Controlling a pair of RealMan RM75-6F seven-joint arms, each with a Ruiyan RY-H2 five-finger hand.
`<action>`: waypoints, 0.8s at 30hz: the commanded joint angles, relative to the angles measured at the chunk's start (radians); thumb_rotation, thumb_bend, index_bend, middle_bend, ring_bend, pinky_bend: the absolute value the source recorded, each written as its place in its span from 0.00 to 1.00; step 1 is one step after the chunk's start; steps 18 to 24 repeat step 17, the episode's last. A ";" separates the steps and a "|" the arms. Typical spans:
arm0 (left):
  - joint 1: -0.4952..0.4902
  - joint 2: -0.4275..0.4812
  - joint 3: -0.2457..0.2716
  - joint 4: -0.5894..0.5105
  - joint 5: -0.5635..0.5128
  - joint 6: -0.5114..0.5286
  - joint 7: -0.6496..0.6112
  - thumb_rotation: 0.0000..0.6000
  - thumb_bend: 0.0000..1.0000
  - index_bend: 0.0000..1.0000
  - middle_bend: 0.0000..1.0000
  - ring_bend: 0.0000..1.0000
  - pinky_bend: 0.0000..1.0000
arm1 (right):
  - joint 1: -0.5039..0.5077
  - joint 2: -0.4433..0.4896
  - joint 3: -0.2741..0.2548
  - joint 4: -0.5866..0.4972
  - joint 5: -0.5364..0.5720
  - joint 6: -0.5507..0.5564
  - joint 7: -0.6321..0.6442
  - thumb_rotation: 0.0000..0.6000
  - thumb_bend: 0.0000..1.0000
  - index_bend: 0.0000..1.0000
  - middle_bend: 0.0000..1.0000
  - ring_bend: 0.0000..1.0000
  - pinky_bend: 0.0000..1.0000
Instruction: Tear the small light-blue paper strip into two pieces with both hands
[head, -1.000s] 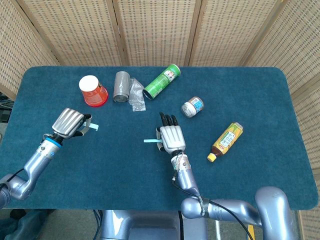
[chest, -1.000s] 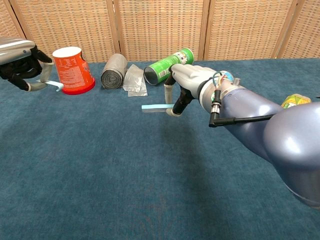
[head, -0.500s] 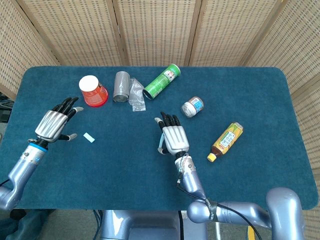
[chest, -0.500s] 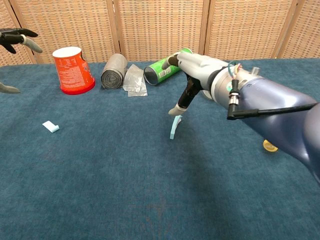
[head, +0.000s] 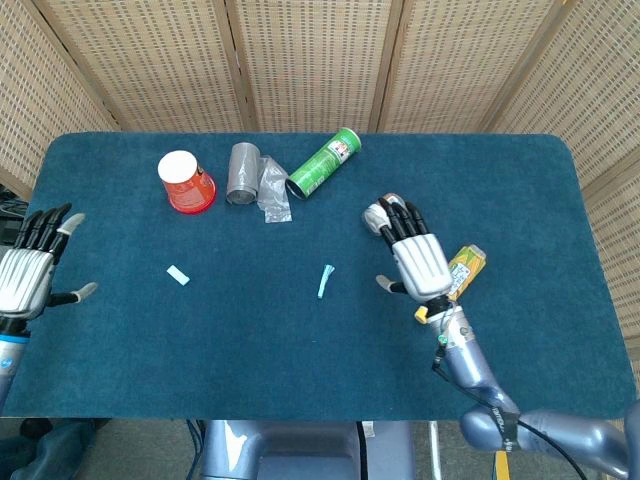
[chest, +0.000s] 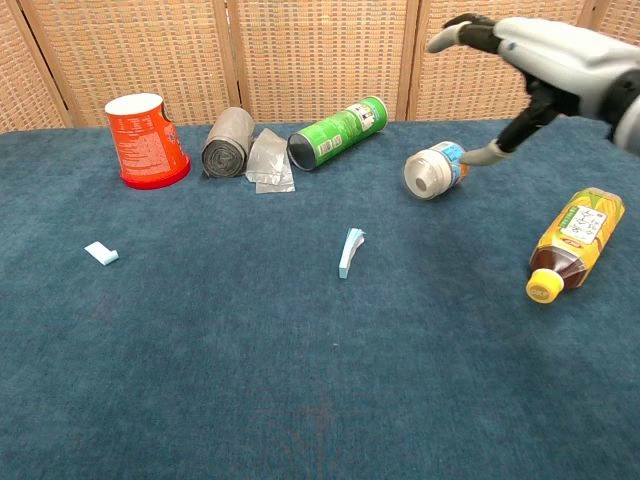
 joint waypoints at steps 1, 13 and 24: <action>0.071 0.006 0.009 -0.034 -0.025 0.066 0.057 1.00 0.00 0.00 0.00 0.00 0.00 | -0.133 0.106 -0.119 0.267 -0.208 0.099 0.306 1.00 0.00 0.11 0.00 0.00 0.00; 0.194 0.051 0.035 -0.159 0.008 0.174 -0.013 1.00 0.00 0.00 0.00 0.00 0.00 | -0.342 0.198 -0.189 0.283 -0.219 0.236 0.469 1.00 0.00 0.02 0.00 0.00 0.00; 0.221 0.035 0.061 -0.137 0.069 0.208 -0.042 1.00 0.00 0.00 0.00 0.00 0.00 | -0.426 0.252 -0.218 0.151 -0.245 0.329 0.450 1.00 0.00 0.02 0.00 0.00 0.00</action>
